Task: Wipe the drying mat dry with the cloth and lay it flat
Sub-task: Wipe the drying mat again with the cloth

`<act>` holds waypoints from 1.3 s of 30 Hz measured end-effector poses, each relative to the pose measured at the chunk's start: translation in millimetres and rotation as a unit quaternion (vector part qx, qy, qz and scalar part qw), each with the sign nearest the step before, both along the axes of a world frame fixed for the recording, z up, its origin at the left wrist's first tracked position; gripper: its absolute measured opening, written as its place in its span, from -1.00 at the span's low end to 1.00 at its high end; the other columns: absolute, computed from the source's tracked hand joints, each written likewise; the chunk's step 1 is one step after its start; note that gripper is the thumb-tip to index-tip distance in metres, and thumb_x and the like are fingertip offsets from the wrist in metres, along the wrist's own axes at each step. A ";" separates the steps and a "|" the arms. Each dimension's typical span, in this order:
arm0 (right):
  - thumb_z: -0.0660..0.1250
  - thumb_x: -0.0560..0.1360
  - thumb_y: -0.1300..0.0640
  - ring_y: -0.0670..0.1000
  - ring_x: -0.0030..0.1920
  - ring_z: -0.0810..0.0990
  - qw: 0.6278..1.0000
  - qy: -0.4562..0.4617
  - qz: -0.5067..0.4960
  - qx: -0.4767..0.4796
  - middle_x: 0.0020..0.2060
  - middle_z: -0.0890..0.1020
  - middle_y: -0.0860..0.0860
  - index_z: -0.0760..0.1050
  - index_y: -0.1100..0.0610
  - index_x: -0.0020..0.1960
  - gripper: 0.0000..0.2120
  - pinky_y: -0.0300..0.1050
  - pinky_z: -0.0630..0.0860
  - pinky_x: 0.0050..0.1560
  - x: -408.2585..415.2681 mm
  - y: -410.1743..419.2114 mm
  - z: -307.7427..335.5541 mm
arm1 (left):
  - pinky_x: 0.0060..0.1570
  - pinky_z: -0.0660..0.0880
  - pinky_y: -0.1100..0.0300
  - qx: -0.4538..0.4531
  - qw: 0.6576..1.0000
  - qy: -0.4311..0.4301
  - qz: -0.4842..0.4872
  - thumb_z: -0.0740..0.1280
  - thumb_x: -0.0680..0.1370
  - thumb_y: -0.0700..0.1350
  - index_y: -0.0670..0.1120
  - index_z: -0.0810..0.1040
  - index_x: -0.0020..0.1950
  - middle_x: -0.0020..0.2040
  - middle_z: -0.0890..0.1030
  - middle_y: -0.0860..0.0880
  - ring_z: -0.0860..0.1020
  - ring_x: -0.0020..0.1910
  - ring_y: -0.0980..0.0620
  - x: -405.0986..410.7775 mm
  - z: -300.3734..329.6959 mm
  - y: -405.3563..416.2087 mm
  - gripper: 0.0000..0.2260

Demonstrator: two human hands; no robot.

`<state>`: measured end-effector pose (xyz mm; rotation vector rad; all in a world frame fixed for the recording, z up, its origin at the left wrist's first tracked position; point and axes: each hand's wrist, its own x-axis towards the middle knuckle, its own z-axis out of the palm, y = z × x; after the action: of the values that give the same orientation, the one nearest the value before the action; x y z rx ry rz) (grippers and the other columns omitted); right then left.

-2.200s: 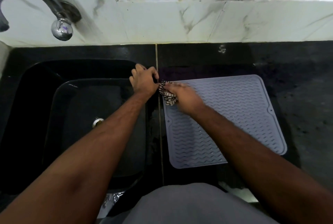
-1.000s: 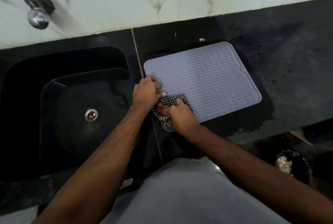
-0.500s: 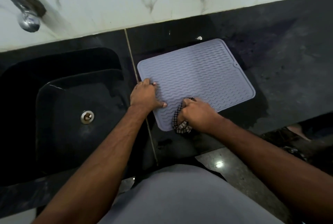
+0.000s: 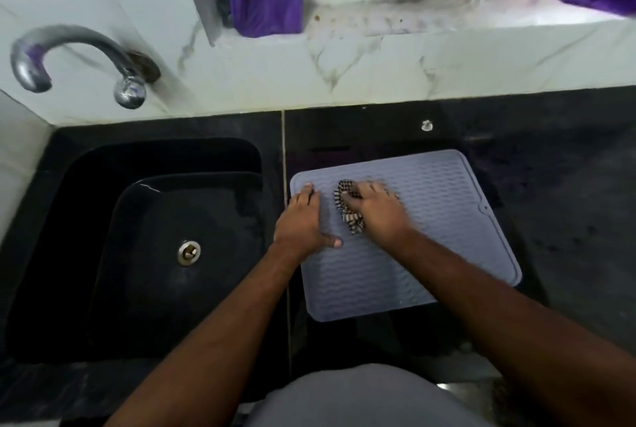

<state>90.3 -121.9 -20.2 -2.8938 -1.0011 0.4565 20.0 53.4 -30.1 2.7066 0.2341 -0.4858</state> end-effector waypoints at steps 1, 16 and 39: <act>0.34 0.55 0.06 0.16 0.37 0.37 1.000 -0.002 0.007 0.005 0.41 0.39 0.06 0.37 -0.10 0.50 -0.48 0.07 0.33 0.38 3.5 0.5 -2.9 | 0.56 0.10 0.03 -0.007 1.000 -0.002 0.011 0.56 0.28 0.33 -0.15 0.02 0.65 0.66 -0.03 -0.08 0.01 0.61 -0.10 0.6 -0.3 0.3 0.17; 0.32 0.59 0.07 0.12 0.16 0.42 0.987 0.009 0.100 0.125 0.14 0.51 0.03 0.58 -0.05 0.33 -0.68 0.05 0.42 0.11 61.1 88.6 -12.1 | 0.51 0.20 0.06 0.009 0.998 0.019 0.061 0.62 0.24 0.23 -0.15 0.05 0.62 0.57 0.19 -0.13 0.17 0.53 -0.10 8.1 4.1 -10.3 0.17; 0.18 0.60 -0.07 0.10 0.15 0.35 0.987 -0.118 -0.103 -0.044 0.13 0.42 0.02 0.56 -0.17 0.33 -0.65 0.00 0.37 0.08 115.7 -87.5 0.0 | 0.47 0.21 0.00 0.124 0.986 0.104 0.049 0.66 0.15 0.23 -0.21 0.05 0.52 0.47 0.15 -0.23 0.21 0.45 -0.21 35.1 16.8 -33.7 0.20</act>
<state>206.1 -209.4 -20.2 -3.1427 -0.7071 0.1526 55.0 19.7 -13.3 2.8639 0.5125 -0.7557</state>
